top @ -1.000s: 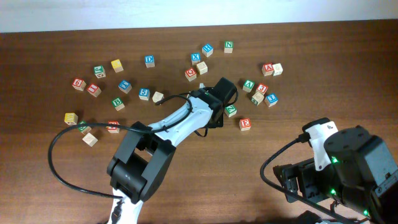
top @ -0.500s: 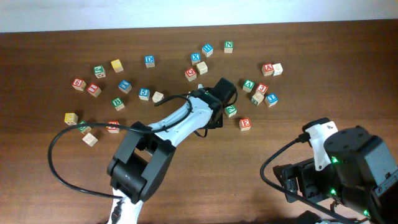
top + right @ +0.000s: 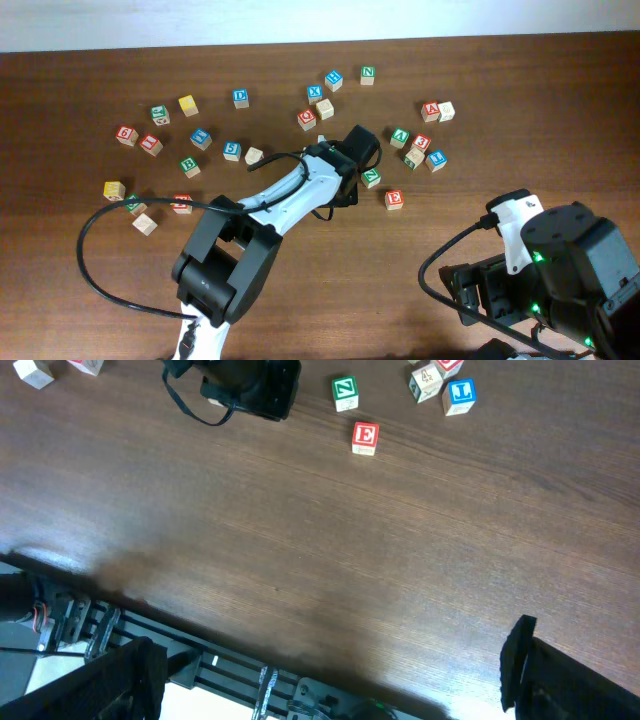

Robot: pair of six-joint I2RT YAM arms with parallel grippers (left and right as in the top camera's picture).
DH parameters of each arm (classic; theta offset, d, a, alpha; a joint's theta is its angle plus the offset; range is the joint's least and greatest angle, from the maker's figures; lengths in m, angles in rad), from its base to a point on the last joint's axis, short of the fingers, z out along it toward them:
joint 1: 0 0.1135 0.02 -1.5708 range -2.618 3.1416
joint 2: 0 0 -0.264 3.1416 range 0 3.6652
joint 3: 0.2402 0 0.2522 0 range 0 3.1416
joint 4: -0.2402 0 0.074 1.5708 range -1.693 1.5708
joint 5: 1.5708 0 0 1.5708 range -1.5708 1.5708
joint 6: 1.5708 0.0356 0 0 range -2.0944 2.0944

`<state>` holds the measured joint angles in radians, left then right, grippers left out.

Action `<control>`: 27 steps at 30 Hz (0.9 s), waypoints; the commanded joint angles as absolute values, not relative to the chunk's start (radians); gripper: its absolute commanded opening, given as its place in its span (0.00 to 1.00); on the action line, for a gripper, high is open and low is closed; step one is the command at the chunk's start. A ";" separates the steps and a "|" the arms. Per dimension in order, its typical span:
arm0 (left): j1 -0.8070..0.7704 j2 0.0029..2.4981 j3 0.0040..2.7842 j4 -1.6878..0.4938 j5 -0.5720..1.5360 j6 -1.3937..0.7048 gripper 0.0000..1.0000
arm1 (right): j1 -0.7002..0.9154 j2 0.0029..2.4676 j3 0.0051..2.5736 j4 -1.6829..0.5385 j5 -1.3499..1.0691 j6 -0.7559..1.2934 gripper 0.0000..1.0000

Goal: Spell out RSS
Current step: 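Carry second S block with left gripper toward the R S row, then lower the yellow S block right of the first S block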

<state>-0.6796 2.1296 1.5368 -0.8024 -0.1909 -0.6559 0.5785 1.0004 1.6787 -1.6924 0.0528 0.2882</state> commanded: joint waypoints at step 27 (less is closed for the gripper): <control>-0.674 2.133 1.535 -0.858 -0.137 -0.666 0.30 | 0.580 1.001 1.680 -1.699 0.064 0.297 0.98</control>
